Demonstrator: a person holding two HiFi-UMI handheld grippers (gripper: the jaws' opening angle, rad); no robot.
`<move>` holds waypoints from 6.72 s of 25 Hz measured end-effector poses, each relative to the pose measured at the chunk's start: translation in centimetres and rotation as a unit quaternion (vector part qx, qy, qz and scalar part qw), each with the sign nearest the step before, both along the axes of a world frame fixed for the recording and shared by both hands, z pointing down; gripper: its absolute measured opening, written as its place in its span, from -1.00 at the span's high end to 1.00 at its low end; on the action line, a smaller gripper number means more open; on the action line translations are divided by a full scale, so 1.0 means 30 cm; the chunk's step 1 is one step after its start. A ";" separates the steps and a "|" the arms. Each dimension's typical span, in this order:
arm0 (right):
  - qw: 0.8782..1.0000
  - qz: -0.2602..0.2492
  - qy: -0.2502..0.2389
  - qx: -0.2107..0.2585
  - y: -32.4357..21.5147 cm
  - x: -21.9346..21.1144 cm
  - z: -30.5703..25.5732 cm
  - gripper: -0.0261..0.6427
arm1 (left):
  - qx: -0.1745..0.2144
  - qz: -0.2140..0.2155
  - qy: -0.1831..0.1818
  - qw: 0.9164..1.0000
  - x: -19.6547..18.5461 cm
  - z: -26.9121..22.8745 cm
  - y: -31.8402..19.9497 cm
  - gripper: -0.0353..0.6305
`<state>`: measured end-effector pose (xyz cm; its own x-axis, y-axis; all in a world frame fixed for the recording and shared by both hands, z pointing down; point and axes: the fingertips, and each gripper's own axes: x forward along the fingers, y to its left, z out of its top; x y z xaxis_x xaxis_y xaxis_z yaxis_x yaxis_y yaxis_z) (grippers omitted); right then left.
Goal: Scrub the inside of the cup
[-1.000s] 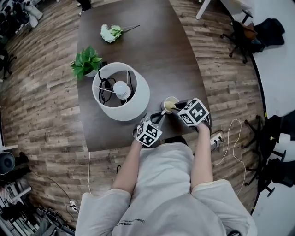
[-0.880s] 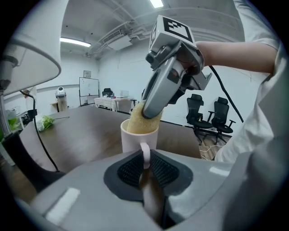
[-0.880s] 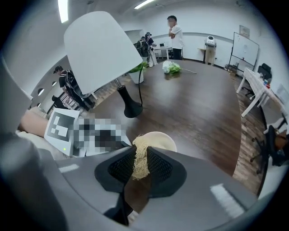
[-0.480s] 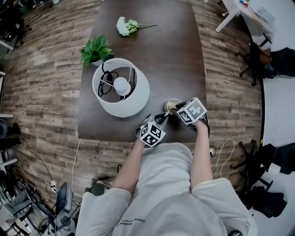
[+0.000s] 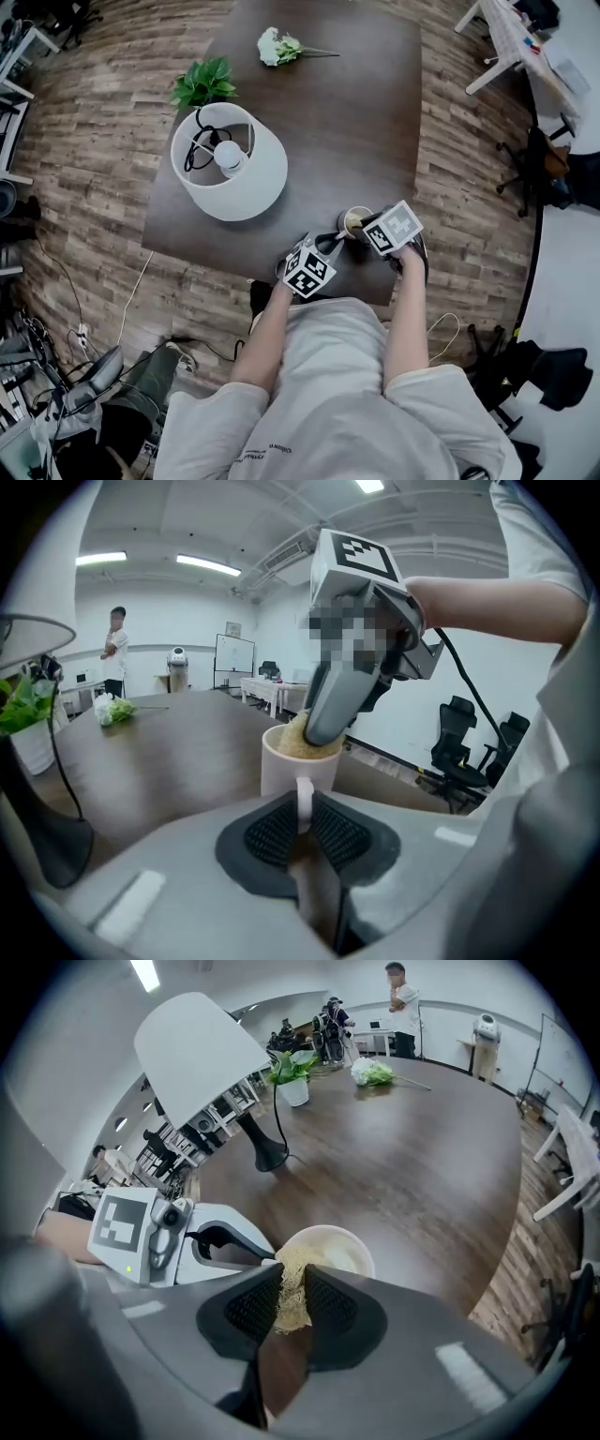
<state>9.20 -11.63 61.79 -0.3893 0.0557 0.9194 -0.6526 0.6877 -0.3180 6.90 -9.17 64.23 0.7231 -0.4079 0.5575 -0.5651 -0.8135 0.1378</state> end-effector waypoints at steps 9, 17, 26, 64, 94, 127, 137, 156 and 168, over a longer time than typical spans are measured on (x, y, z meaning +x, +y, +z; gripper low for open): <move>0.998 -0.031 -0.022 -0.040 0.035 0.113 0.040 0.66 | -0.013 -0.048 -0.011 0.999 0.103 0.000 0.013 0.72; 0.999 -0.039 0.006 -0.027 0.049 0.096 0.075 0.67 | -0.014 -0.063 -0.030 0.997 0.106 0.000 0.046 0.73; 0.999 -0.022 -0.024 -0.012 0.034 0.085 0.065 0.67 | -0.002 -0.036 -0.026 0.999 0.104 0.000 0.035 0.73; 0.991 0.086 -0.039 0.090 -0.112 0.114 -0.023 0.66 | -0.010 -0.014 -0.015 1.000 0.109 -0.007 0.032 0.75; 0.996 0.052 -0.041 0.067 -0.038 0.175 -0.118 0.66 | -0.002 -0.055 -0.004 0.998 0.104 -0.006 0.019 0.76; 1.000 0.006 -0.019 -0.006 -0.008 0.056 0.046 0.67 | -0.013 -0.033 0.000 0.999 0.085 -0.003 0.010 0.75; 0.999 0.031 -0.022 0.012 -0.044 0.046 0.060 0.67 | -0.015 -0.024 0.000 1.000 0.093 -0.002 0.005 0.76; 0.994 0.058 -0.026 0.086 -0.118 0.048 0.044 0.67 | -0.019 -0.036 0.007 0.999 0.082 -0.004 -0.006 0.76; 0.994 0.031 0.036 0.101 -0.132 0.100 -0.008 0.67 | -0.013 -0.041 0.011 0.999 0.085 -0.008 -0.011 0.76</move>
